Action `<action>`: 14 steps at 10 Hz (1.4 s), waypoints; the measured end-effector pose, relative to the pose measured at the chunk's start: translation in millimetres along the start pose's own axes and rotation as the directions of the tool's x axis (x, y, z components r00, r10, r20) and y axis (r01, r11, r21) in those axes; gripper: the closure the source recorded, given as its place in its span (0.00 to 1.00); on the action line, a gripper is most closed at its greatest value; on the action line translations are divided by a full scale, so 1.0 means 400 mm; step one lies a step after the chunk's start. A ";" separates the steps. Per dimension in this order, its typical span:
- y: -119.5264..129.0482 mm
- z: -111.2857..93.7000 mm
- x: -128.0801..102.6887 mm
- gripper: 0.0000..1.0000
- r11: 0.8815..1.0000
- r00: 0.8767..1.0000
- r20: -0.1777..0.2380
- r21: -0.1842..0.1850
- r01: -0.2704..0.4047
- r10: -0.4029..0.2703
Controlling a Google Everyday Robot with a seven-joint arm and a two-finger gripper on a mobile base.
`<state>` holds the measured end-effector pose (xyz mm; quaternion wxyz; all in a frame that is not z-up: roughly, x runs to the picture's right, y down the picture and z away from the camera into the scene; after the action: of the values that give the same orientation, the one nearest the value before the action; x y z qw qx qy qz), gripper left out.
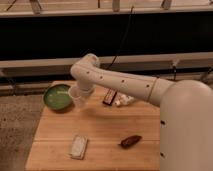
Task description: Place the ceramic cup in the ceramic bowl
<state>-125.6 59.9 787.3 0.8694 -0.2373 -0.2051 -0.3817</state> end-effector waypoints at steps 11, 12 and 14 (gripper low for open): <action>-0.149 0.034 -0.023 1.00 0.993 0.993 0.012 -0.003 0.116 -0.116; -0.153 0.036 -0.019 1.00 0.993 0.993 0.011 -0.001 0.118 -0.118; -0.163 0.038 -0.019 1.00 0.993 0.992 0.010 0.003 0.122 -0.122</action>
<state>-182.7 34.1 812.0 0.8437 -0.2251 -0.2242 -0.4326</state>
